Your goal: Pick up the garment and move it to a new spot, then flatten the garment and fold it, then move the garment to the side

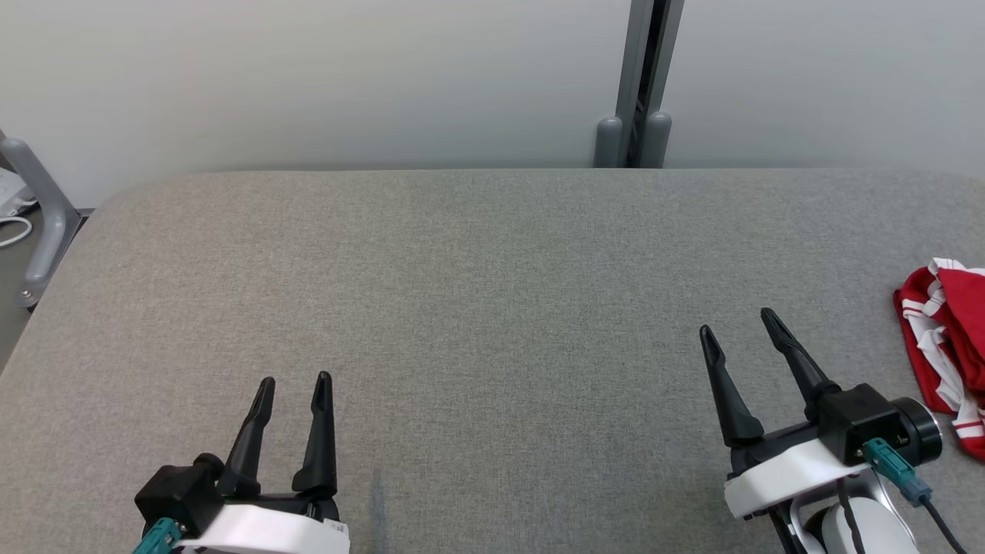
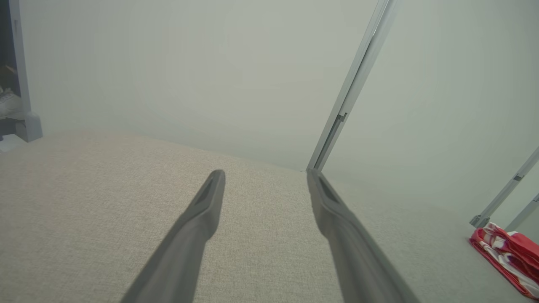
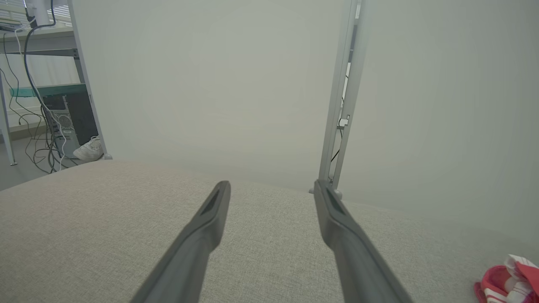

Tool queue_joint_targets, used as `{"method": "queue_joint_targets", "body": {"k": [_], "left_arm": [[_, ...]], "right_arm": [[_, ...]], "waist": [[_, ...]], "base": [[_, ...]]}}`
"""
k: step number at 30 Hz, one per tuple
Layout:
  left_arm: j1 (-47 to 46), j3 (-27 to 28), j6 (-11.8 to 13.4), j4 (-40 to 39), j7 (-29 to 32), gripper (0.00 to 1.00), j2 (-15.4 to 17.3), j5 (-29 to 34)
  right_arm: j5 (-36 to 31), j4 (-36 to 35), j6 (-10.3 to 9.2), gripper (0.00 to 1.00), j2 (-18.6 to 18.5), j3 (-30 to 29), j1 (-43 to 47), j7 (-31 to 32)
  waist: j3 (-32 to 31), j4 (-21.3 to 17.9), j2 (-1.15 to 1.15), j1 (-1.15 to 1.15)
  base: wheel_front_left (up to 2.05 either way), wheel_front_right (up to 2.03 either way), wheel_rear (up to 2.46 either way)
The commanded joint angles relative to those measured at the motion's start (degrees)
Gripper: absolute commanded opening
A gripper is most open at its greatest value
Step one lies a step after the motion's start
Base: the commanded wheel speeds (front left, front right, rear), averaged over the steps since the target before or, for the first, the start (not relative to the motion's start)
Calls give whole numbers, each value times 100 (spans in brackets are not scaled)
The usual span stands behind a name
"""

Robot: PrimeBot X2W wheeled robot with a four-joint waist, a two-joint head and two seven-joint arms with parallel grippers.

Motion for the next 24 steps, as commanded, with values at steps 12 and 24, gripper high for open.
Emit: {"method": "queue_joint_targets", "body": {"k": [12,24], "left_arm": [[32,-29,88,205,6,0,-8,-196],[-115,-65,27,420,168,0,-17,-1072]], "right_arm": [[-22,23,0,0,9,49,22,7],[1060,150,0,0,21,-365,89,437]], "waist": [[-29,51,0,0],[-37,3,0,0]], "base": [[0,0,0],[0,0,0]]}}
